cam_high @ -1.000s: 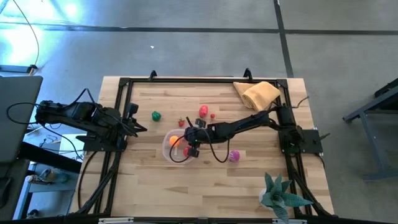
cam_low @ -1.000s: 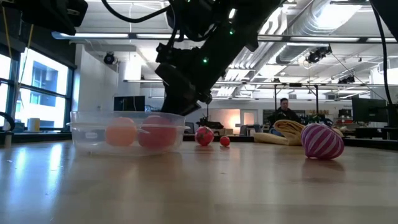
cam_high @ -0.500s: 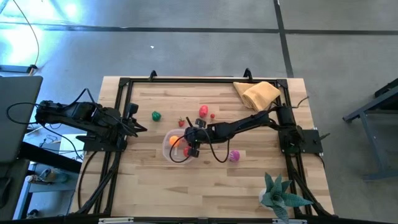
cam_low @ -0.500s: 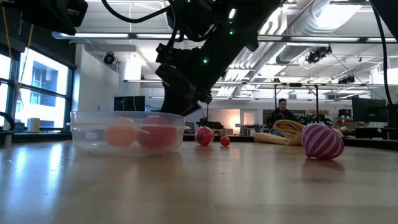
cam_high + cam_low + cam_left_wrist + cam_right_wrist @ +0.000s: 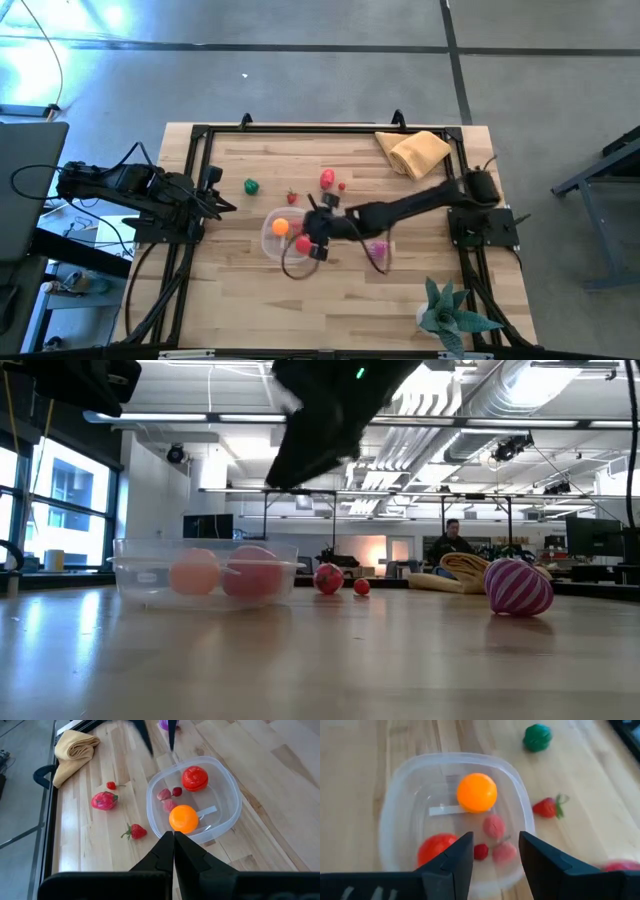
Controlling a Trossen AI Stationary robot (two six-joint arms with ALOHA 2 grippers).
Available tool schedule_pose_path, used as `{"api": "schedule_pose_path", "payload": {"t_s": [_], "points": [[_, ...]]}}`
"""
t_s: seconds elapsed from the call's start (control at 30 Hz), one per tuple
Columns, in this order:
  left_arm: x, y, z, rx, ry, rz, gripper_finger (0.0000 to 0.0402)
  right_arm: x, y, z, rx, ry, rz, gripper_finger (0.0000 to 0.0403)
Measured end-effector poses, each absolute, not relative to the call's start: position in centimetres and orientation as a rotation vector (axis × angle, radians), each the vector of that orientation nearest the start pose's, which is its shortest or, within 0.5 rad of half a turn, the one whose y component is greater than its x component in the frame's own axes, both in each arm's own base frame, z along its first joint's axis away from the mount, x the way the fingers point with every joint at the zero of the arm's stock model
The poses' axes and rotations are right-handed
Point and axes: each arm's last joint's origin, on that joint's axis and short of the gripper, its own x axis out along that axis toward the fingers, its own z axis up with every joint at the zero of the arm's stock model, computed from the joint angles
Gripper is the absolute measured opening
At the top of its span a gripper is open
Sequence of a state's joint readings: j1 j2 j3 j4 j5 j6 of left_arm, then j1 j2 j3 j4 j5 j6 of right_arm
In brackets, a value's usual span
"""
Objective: Pick and placing Produce into tupperware
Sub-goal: Put the onion into the transparent container
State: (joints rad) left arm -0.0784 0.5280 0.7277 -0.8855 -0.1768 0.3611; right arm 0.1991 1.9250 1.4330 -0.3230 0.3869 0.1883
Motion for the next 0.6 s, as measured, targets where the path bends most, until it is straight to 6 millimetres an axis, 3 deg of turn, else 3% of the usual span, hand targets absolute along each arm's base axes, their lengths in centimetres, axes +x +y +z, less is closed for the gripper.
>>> {"api": "schedule_pose_path", "payload": {"t_s": [0.13,0.23,0.4,0.6], "points": [[9.5,-0.2,28.3,0.434,0.691,-0.030,0.0003,38.3,10.2,24.3,-0.012,0.775,-0.360,0.0149],[9.5,-0.2,28.3,0.434,0.692,-0.029,0.0003,35.9,12.0,24.7,0.073,0.817,-0.461,0.0149],[9.5,-0.2,28.3,0.434,0.692,-0.030,0.0003,32.6,14.0,24.1,0.117,0.903,-0.619,0.0149],[9.5,-0.2,28.3,0.434,0.691,-0.030,0.0003,30.6,14.9,22.1,0.221,0.958,-0.707,0.0153]]}}
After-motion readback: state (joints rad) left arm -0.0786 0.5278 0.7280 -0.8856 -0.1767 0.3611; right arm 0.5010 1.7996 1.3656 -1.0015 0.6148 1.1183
